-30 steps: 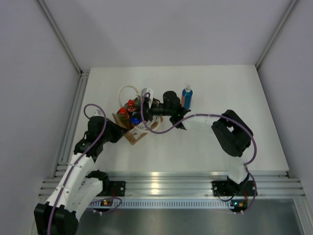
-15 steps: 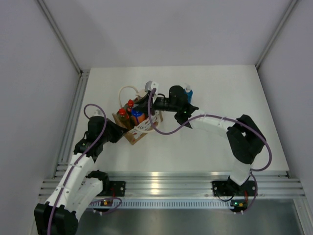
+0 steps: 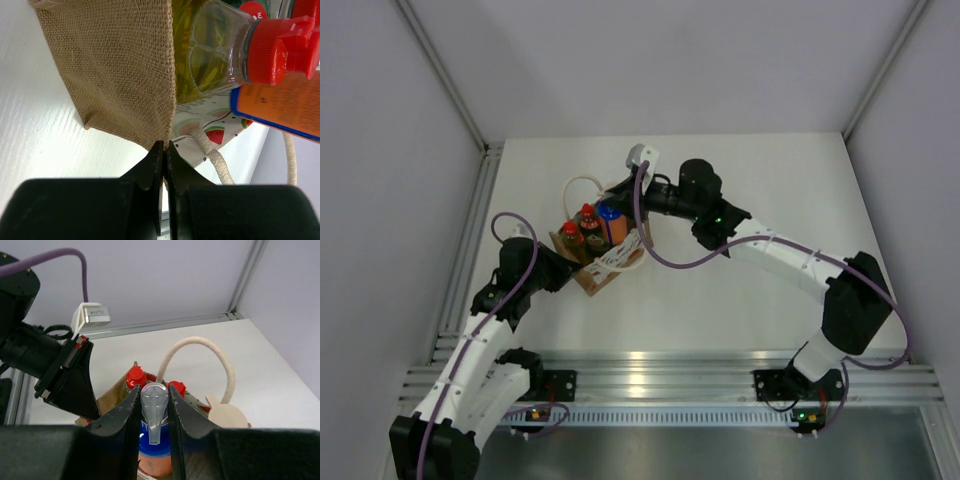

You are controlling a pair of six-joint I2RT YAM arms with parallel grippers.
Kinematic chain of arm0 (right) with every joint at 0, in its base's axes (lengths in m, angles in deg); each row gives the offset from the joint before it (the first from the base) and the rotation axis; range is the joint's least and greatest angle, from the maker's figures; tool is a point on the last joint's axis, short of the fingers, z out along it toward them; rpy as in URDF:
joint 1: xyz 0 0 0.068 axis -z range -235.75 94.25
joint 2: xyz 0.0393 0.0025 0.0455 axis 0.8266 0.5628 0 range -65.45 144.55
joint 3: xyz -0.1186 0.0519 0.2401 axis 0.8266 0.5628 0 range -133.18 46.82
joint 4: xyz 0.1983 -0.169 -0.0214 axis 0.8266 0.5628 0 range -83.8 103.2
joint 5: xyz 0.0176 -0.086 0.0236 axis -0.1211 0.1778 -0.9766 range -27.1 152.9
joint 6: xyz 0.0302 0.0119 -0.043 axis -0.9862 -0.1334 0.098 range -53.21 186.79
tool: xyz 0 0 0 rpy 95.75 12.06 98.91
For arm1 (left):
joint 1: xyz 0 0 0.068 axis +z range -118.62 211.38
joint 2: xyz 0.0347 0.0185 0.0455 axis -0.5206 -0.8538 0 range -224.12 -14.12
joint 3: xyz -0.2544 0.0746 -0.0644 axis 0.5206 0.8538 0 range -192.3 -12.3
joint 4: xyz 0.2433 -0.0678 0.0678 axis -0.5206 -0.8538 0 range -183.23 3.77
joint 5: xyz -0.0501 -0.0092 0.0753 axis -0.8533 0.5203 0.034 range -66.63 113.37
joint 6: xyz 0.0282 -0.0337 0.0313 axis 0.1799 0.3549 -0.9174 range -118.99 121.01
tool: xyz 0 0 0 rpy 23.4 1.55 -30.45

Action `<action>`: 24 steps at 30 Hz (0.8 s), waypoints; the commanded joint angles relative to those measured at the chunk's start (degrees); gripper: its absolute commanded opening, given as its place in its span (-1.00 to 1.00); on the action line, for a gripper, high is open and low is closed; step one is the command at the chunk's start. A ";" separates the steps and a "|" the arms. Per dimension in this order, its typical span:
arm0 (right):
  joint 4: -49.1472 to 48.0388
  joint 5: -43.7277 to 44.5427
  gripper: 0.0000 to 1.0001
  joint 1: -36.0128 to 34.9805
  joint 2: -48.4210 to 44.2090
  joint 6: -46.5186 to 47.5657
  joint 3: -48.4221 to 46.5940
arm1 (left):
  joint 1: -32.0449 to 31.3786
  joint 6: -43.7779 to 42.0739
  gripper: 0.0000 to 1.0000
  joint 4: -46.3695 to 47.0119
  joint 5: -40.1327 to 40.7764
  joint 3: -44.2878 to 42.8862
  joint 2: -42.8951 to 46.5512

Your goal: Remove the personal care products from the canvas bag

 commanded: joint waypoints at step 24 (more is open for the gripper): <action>-8.94 29.25 -1.00 5.45 -22.54 -1.29 12.44 | 0.28 -1.05 -0.88 -2.01 2.31 -1.21 0.37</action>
